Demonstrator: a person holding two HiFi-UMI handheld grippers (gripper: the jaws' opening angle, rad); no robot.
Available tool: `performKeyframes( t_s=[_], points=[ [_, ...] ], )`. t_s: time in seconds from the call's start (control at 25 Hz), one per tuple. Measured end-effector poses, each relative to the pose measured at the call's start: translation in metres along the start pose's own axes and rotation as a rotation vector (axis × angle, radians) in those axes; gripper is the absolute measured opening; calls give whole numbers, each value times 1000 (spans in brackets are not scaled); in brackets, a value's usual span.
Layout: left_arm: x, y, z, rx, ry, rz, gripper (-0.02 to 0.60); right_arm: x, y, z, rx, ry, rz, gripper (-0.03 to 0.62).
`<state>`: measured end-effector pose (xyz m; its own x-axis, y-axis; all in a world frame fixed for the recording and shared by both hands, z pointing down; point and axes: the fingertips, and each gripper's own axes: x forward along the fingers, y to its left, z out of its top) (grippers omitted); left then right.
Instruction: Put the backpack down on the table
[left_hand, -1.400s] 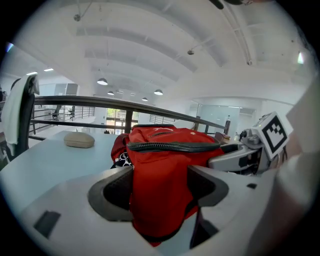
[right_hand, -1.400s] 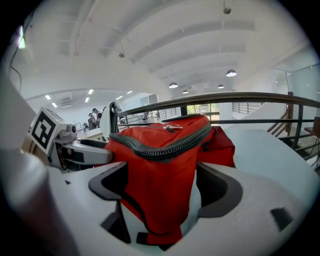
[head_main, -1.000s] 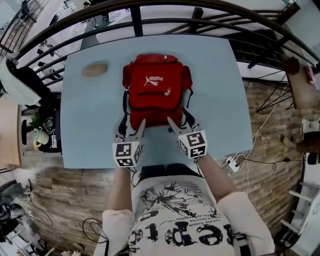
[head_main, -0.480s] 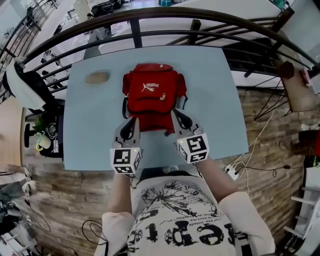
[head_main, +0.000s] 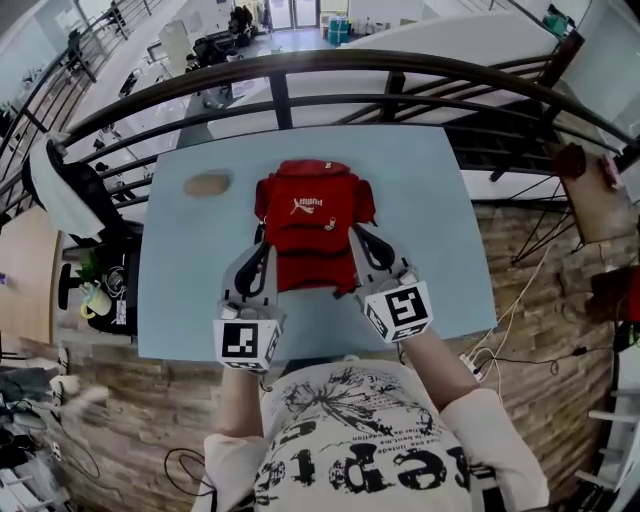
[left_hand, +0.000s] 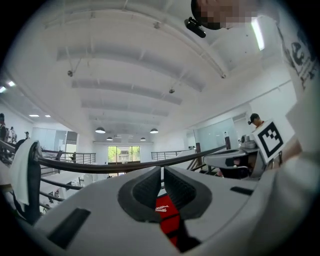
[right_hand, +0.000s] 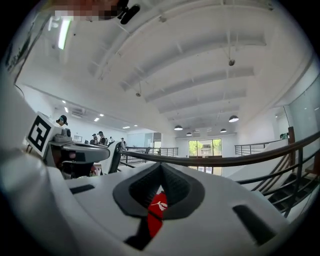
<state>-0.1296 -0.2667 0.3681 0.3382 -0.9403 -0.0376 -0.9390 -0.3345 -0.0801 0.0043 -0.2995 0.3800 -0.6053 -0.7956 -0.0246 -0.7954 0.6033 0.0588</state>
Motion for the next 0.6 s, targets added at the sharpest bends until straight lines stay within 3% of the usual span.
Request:
performKeyframes(
  t_s=[0.2, 0.6],
  points=[
    [5, -6, 31, 56, -49, -16, 23, 2, -6, 14, -38, -16, 3, -8],
    [16, -6, 36, 54, -52, -37, 23, 11, -15, 21, -37, -22, 19, -8]
  ],
)
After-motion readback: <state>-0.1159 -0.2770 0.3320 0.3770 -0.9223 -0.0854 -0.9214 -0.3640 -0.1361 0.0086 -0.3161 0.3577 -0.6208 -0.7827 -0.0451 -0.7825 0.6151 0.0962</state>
